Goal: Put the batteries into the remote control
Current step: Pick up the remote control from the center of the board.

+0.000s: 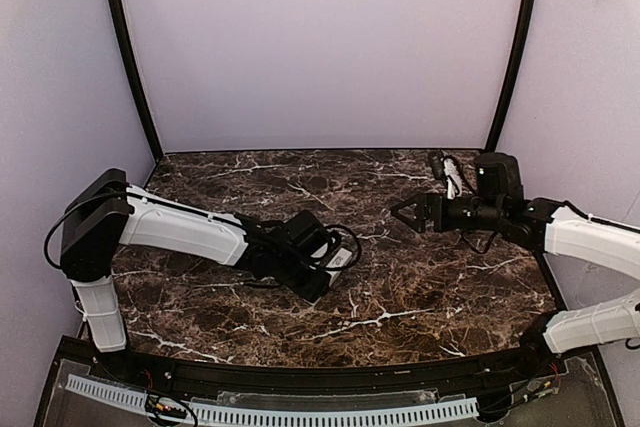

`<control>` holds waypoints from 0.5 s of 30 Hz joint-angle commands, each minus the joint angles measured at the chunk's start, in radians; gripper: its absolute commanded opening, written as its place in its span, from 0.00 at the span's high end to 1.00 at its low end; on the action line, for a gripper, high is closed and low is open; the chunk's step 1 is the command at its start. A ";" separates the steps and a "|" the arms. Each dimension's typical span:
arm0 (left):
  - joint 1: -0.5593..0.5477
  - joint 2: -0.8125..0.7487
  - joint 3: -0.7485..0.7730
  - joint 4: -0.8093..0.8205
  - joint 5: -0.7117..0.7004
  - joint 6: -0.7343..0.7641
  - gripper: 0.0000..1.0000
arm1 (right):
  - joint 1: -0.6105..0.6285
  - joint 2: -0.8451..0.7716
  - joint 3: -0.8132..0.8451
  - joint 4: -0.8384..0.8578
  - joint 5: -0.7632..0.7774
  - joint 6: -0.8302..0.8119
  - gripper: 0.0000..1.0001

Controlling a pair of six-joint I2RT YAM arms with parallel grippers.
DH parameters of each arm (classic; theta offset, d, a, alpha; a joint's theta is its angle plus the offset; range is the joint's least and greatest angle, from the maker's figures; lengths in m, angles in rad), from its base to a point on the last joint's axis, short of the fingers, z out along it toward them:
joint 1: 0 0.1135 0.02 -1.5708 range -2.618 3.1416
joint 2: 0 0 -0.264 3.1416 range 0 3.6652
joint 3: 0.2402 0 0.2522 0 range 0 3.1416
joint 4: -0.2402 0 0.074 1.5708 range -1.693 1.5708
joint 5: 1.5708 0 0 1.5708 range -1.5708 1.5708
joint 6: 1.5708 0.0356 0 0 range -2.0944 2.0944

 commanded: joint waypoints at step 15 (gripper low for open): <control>-0.010 0.054 0.103 -0.144 -0.055 -0.006 0.74 | -0.054 -0.064 -0.062 0.128 -0.087 0.038 0.01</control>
